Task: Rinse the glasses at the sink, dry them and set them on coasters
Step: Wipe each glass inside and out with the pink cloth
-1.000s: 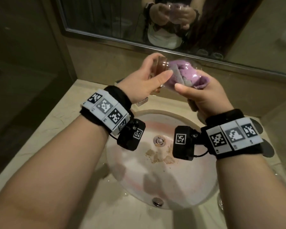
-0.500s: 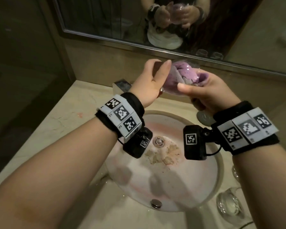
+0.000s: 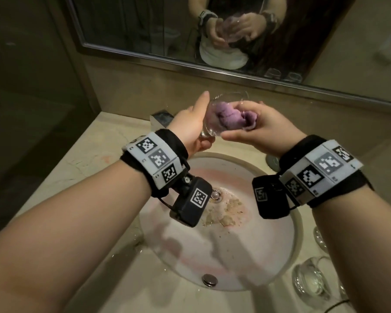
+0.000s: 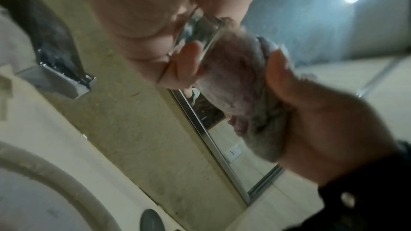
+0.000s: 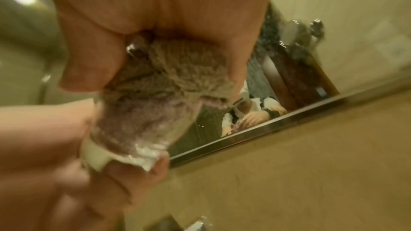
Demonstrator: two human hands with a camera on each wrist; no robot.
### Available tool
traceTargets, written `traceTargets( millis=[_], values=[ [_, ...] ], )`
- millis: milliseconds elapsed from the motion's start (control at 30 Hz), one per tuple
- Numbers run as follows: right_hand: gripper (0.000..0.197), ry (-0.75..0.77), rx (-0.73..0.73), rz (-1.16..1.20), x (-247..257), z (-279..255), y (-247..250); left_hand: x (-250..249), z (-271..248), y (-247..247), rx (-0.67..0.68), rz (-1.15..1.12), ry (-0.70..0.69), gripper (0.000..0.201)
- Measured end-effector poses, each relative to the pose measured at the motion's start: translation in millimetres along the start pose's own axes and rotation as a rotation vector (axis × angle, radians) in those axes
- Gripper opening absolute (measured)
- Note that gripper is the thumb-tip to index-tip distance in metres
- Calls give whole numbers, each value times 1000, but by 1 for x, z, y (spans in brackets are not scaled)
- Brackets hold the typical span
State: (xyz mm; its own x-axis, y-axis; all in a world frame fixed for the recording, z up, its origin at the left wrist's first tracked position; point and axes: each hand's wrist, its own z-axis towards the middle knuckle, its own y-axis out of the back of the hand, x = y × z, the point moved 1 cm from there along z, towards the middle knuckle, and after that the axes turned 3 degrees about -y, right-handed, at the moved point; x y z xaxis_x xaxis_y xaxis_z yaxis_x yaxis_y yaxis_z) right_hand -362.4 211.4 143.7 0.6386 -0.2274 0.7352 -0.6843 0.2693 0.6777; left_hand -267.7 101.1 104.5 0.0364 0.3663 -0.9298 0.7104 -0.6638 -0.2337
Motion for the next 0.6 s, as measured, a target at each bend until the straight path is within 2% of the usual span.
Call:
traceTargets(
  millis=[67,100,167,233,300,333,400,467,500,533,600],
  values=[
    [20,-93,26,377,4,-1,-1,-1,-3,1,-52,188,-181,49],
    [15,-125,12,493,4,0,-1,-1,-5,2,-76,312,-293,47],
    [16,-183,-22,655,4,2,-2,-3,-7,6,-100,466,-524,30],
    [12,-212,-43,735,2,4,-5,-7,-10,10,-37,495,-601,19],
    [9,-201,-59,708,4,0,-8,-7,-8,16,37,480,-566,22],
    [12,-166,-77,661,4,-1,-9,-6,-7,19,70,435,-505,25],
    [22,-37,-92,463,5,-3,-8,-5,-5,24,118,276,-240,41],
    [37,101,-86,56,4,-3,-6,-7,-2,27,197,82,60,76],
    [43,139,-84,-110,2,-2,-6,-9,-1,28,249,-4,133,85],
    [46,151,-82,-195,3,-3,-5,-11,0,29,283,-58,146,85],
    [50,117,-75,-191,0,-1,-5,-16,3,27,297,-75,61,77]
  ],
)
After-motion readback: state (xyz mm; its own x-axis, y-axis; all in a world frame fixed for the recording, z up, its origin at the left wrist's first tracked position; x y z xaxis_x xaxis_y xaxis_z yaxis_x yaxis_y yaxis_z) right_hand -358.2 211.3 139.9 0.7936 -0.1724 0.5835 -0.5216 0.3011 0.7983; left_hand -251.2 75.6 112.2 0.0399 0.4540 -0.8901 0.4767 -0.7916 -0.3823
